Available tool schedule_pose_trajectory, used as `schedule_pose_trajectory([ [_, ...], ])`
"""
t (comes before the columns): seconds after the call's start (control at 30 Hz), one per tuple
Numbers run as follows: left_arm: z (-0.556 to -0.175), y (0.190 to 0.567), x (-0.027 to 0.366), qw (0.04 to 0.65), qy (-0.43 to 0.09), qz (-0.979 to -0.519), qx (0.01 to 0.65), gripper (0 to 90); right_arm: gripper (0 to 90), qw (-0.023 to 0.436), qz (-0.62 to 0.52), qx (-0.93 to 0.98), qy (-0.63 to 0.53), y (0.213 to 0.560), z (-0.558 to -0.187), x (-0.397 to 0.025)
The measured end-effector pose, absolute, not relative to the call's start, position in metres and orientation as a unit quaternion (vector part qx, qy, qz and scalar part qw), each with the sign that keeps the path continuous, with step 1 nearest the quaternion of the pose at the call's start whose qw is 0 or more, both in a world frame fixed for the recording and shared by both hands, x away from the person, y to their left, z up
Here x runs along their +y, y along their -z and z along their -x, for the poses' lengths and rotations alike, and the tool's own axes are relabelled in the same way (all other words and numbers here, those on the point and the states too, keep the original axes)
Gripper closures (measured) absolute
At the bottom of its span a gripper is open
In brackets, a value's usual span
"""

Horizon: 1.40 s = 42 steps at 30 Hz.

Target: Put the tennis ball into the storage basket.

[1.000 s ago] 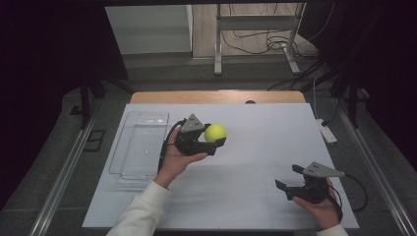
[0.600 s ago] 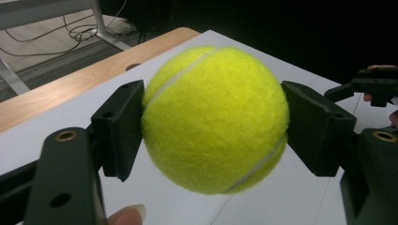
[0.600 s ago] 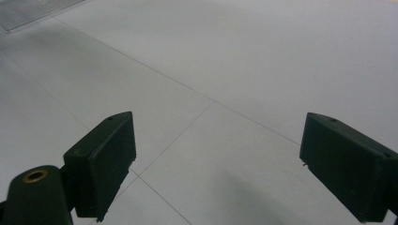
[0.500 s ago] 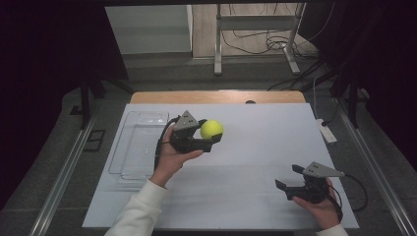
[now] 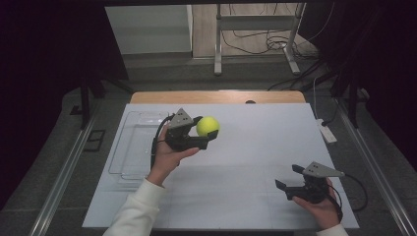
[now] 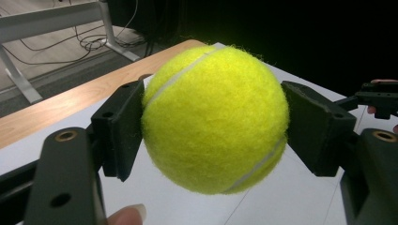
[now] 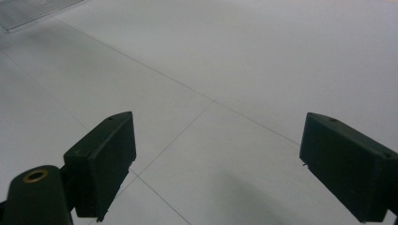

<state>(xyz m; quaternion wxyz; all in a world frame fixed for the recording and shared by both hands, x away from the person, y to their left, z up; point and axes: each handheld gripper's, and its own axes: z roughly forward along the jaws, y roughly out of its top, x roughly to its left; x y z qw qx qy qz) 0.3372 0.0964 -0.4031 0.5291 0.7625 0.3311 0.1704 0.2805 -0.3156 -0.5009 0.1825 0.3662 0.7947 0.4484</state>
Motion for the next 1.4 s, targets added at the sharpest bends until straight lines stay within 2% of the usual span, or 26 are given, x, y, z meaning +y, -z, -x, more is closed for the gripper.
schedule_pose_trajectory([
  [1.4,-0.338,0.394,0.119,0.54,-0.194,-0.743,0.345,27.1,11.6,0.184,-0.365,0.794,-0.45,0.5,-0.28,-0.316],
])
